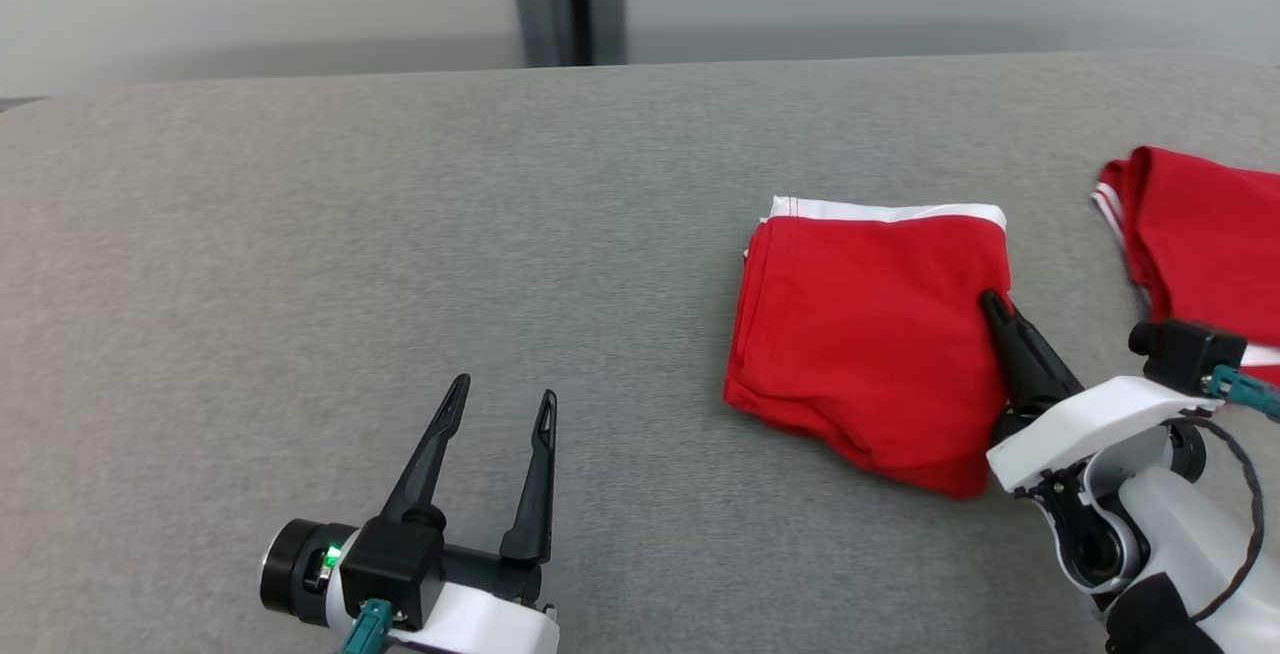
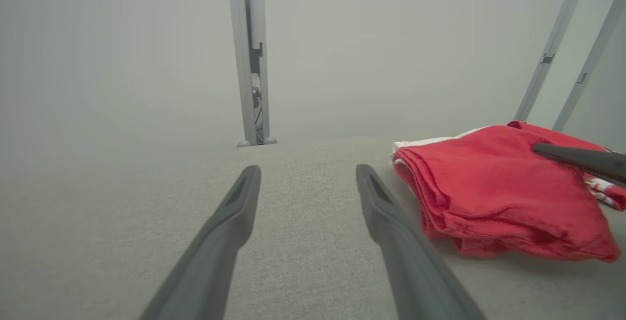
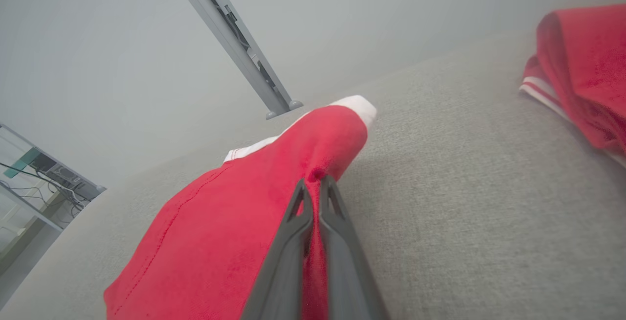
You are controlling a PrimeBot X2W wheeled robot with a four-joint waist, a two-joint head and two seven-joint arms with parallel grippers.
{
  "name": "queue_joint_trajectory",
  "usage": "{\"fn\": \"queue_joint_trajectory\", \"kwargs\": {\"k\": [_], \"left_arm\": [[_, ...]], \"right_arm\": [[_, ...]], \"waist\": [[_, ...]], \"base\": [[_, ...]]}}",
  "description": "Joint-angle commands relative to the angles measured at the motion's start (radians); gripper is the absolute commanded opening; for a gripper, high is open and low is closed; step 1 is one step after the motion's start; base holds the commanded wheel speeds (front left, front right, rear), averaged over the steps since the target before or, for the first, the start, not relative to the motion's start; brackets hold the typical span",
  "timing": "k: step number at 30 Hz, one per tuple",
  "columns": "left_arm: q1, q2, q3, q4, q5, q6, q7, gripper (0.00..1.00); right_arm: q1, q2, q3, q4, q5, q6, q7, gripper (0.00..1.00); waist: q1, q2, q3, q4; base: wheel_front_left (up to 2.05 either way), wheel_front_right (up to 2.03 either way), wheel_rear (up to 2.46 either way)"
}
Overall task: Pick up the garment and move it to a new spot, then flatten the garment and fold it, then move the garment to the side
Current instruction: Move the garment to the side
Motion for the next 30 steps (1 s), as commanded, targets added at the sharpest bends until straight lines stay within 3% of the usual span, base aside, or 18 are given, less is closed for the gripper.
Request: {"fn": "queue_joint_trajectory", "kwargs": {"k": [1, 19, 25, 30], "left_arm": [[0.002, 0.004, 0.008, 0.000, 0.012, -0.008, 0.000, 1.00], [-0.011, 0.011, 0.041, 0.011, 0.065, -0.053, 0.000, 1.00], [-0.028, 0.020, 0.034, 0.010, 0.079, -0.079, 0.000, 1.00], [-0.072, 0.026, 0.017, -0.033, 0.091, -0.109, 0.000, 1.00]], "right_arm": [[0.021, 0.006, -0.018, -0.012, -0.030, 0.002, -0.006, 0.00], [0.084, 0.082, -0.068, -0.069, -0.157, 0.002, -0.006, 0.00], [0.041, 0.067, -0.050, -0.067, -0.228, 0.002, -0.006, 0.00], [-0.041, 0.022, -0.050, -0.064, -0.296, 0.001, -0.006, 0.00]], "waist": [[0.0000, 0.0000, -0.004, -0.059], [0.0000, 0.0000, 0.013, -0.356], [0.0000, 0.0000, 0.043, -0.398], [0.0000, 0.0000, 0.115, -0.380]], "base": [[0.00, 0.00, 0.00], [0.00, 0.00, 0.00], [0.00, 0.00, 0.00], [0.00, 0.00, 0.00]]}}
